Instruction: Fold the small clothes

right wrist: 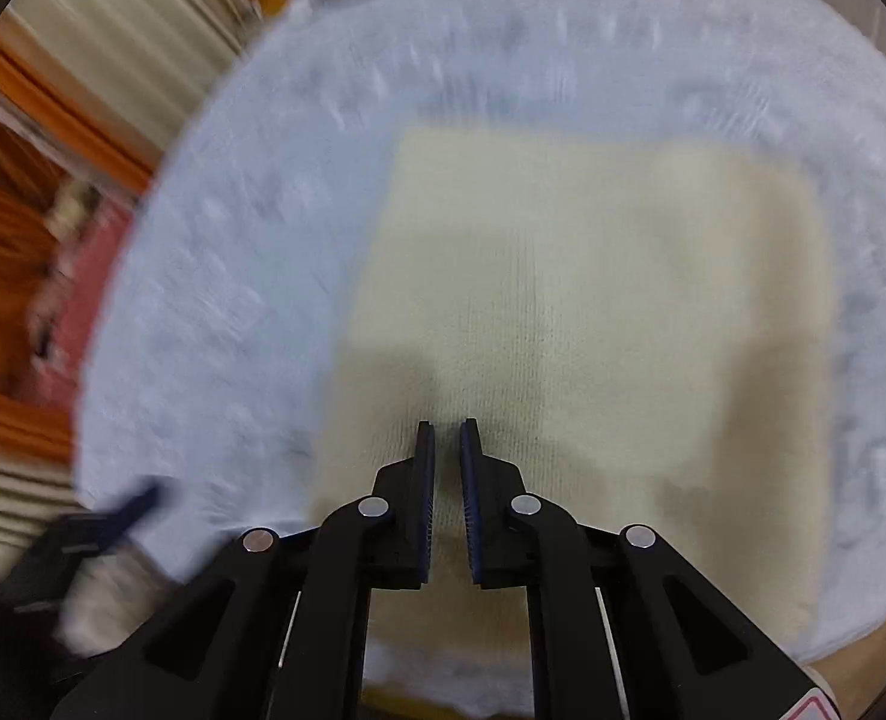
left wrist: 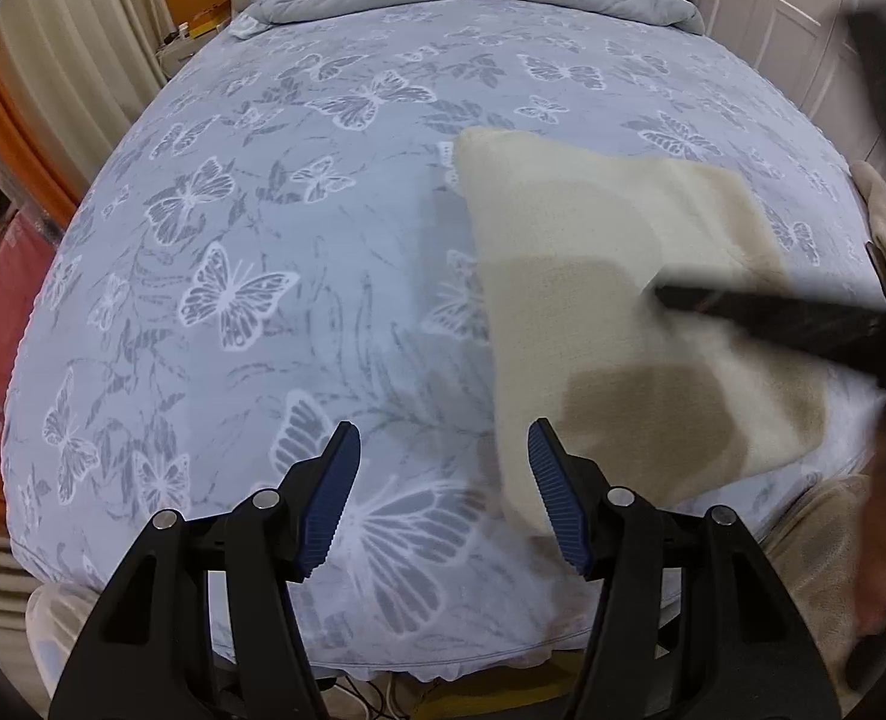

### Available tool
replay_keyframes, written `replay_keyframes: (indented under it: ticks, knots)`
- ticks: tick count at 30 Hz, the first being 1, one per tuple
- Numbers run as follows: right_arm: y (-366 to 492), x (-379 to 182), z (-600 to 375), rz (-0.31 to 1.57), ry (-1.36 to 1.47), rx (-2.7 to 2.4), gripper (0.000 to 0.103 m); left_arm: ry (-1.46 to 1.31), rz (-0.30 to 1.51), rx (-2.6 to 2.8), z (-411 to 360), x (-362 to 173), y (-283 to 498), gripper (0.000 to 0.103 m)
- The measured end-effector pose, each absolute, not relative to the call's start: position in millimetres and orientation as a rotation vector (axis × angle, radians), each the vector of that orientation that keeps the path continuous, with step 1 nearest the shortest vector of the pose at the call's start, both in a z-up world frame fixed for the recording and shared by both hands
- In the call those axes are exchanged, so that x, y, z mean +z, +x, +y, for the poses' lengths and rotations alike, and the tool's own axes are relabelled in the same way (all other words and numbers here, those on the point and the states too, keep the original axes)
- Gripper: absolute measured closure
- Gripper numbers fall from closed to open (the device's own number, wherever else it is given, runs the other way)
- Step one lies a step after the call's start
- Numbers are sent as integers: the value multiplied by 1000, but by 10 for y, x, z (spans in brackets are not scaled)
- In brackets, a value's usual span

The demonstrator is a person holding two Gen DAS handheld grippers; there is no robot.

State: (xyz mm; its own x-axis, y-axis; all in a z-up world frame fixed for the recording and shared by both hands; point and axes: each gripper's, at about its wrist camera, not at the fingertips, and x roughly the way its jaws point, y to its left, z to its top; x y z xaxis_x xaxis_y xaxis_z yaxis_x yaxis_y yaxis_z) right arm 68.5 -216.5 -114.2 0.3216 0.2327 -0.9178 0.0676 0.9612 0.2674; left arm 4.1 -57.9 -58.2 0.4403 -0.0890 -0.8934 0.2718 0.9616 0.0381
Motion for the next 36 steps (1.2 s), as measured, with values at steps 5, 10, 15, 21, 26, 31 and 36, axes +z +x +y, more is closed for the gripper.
replay_keyframes:
  ticks: [5, 10, 15, 21, 26, 31, 36]
  knots:
    - [682, -774, -2239, 1174, 298, 108, 95, 192, 1093, -209, -502, -584, 55, 47]
    - [265, -513, -3114, 1053, 367, -136, 61, 139, 1090, -254, -504, -518, 117, 46]
    - [293, -1044, -3588, 1131, 540, -139, 65, 134, 1098, -308, -814, -559, 254, 46]
    - [150, -728, -3573, 1016, 522, -125, 99, 188, 1115, -304, -1089, -731, 324, 46]
    - [183, -1380, -3592, 1186, 423, -198, 99, 173, 1125, -311, -1116, -827, 366, 33]
    - [147, -848, -3599, 1068, 510, -159, 90, 152, 1123, -310, -1078, -740, 389, 34]
    - [399, -617, -3375, 1031, 448, -78, 93, 92, 1075, -317, -1054, -560, 483, 34]
